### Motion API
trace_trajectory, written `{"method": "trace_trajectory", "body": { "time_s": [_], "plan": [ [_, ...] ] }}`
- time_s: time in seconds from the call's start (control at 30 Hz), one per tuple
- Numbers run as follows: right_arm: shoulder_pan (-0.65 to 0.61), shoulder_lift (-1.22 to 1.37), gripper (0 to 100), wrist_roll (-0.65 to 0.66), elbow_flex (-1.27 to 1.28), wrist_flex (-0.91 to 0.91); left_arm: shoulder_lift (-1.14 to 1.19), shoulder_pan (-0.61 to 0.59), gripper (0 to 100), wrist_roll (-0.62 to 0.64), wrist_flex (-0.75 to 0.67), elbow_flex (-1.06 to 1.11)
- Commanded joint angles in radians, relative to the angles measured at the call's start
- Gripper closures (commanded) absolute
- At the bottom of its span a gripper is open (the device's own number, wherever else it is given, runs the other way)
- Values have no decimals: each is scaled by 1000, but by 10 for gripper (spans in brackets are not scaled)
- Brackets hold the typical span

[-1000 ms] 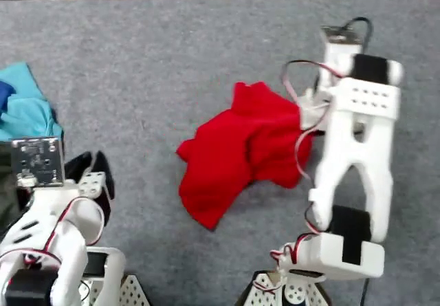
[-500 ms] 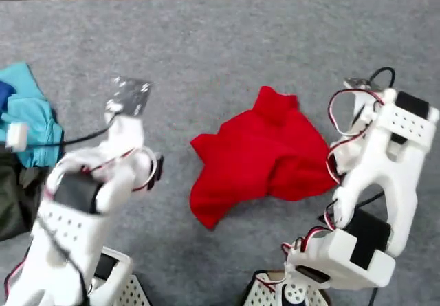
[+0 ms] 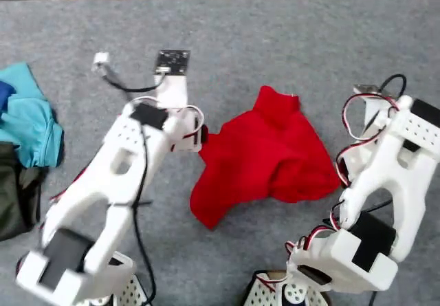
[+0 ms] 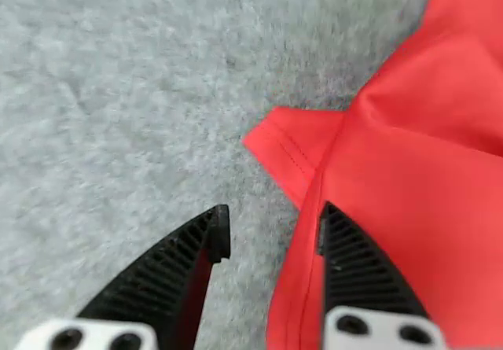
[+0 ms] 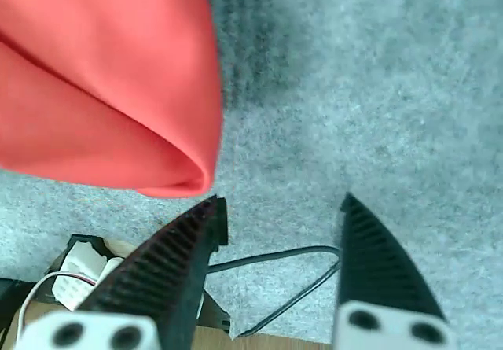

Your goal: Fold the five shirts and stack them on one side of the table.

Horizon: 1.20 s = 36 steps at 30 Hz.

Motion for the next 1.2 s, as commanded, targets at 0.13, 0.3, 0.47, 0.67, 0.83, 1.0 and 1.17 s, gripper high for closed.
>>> {"method": "trace_trajectory", "body": {
  "time_s": [0.13,0.3,0.47,0.67,0.83,1.0,1.17],
  "plan": [
    [70,-65,811,8,-5,12,255,3,896,9,-12,-221],
    [71,-65,811,8,-4,17,374,3,896,15,-9,-311],
    [71,-65,811,8,-2,18,438,3,896,15,-11,-351],
    [68,-65,811,8,1,18,509,2,895,9,-12,-390],
    [68,-65,811,8,2,18,587,-2,895,9,-8,-427],
    [70,-65,811,8,2,18,631,-2,898,14,-3,-451],
    [65,-65,811,8,1,18,634,0,919,14,-3,-454]
  ]
}}
